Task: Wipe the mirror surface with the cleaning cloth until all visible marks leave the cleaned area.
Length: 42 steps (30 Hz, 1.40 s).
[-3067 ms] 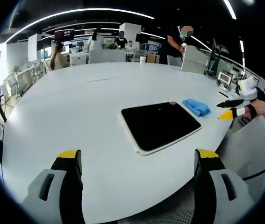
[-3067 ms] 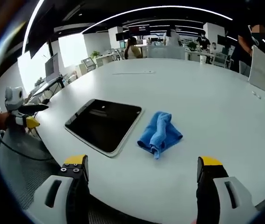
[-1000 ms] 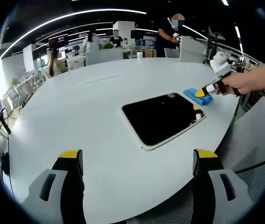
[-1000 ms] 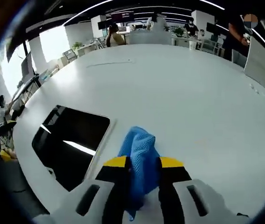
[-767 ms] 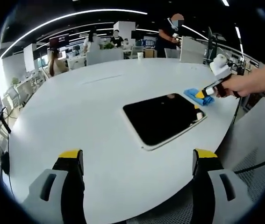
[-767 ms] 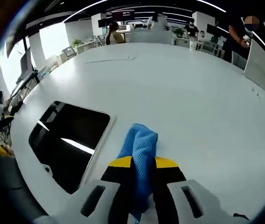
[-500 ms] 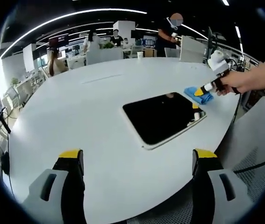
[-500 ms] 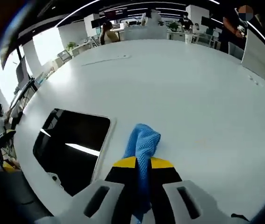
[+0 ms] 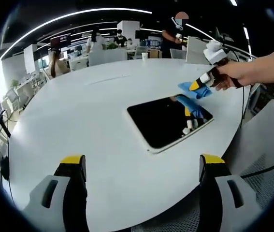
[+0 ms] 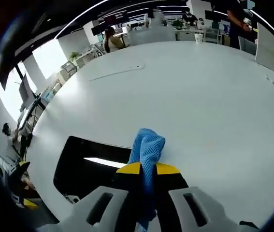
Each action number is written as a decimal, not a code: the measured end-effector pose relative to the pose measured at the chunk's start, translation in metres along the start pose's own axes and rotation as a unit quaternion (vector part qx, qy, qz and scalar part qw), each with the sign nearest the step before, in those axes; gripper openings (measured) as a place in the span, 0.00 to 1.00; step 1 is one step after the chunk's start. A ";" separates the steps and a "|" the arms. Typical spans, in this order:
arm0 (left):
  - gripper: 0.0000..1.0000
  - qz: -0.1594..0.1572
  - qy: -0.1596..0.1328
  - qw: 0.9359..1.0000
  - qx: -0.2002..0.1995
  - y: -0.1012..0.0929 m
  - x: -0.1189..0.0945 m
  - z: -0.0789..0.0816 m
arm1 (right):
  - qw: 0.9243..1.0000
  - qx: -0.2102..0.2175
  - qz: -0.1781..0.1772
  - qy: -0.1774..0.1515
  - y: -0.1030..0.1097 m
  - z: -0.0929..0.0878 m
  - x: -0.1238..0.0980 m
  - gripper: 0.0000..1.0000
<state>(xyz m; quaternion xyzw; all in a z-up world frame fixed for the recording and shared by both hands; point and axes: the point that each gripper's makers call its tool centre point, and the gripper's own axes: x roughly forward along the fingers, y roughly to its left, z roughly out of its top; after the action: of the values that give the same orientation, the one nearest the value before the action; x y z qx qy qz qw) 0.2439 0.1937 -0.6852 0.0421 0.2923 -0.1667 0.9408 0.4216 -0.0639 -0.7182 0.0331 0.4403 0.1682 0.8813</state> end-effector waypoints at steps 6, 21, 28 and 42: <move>0.95 -0.001 -0.007 1.000 -0.001 0.001 0.000 0.001 | 1.000 -0.012 -0.006 0.003 0.010 -0.008 0.012 0.03; 0.96 -0.010 -0.004 1.000 -0.001 -0.002 0.001 -0.001 | 1.000 -0.020 -0.012 0.013 0.012 -0.012 0.018 0.03; 0.96 -0.008 -0.002 1.000 -0.001 -0.002 0.001 -0.001 | 1.000 -0.013 -0.019 0.016 0.017 -0.009 0.022 0.03; 0.96 -0.009 0.003 1.000 -0.001 -0.002 0.003 -0.003 | 0.999 -0.031 -0.013 0.024 0.048 -0.005 0.034 0.03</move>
<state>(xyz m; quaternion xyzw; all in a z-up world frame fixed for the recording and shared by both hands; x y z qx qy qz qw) 0.2437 0.1916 -0.6897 0.0392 0.2953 -0.1753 0.9384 0.4236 -0.0079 -0.7379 -0.0042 0.4563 0.1711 0.8732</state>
